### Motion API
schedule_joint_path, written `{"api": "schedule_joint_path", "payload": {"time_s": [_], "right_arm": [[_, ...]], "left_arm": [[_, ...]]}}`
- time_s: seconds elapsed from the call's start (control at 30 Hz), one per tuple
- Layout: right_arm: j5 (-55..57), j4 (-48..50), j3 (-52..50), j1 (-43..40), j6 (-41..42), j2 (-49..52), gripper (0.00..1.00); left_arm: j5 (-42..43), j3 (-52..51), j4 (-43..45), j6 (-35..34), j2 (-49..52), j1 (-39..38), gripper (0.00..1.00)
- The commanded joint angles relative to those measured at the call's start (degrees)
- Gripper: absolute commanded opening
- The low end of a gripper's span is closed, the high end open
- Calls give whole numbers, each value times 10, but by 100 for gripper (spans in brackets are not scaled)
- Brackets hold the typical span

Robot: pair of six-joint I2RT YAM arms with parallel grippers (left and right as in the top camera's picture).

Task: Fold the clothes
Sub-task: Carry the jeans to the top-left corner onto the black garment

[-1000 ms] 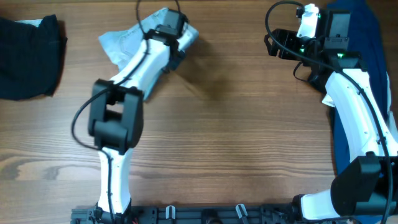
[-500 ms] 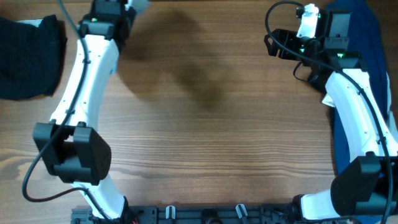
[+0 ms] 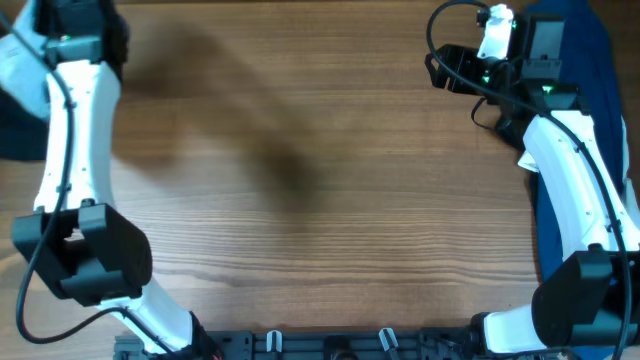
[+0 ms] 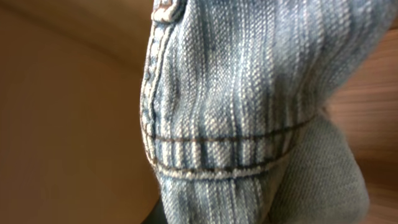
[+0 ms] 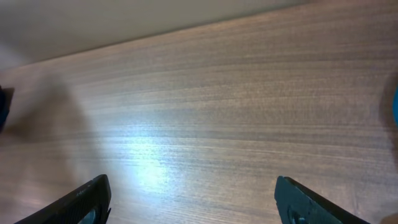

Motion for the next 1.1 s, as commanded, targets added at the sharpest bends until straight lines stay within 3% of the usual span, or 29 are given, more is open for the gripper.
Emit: {"api": "schedule_joint_path", "payload": {"time_s": [0.0, 0.27, 0.5, 0.87, 1.07], "right_arm": [[-13, 1, 5, 3, 5, 3, 85], [-8, -9, 5, 3, 2, 3, 85], [-8, -9, 2, 3, 2, 4, 85], [-9, -14, 2, 3, 2, 18, 85], [-9, -16, 2, 3, 2, 23, 85]], "left_arm": [[-30, 20, 39, 25, -38, 42, 4], [26, 20, 140, 107, -9, 140, 4], [61, 20, 182, 121, 52, 188, 4], [78, 20, 224, 44, 195, 162, 4], [93, 20, 168, -16, 233, 122, 4]]}}
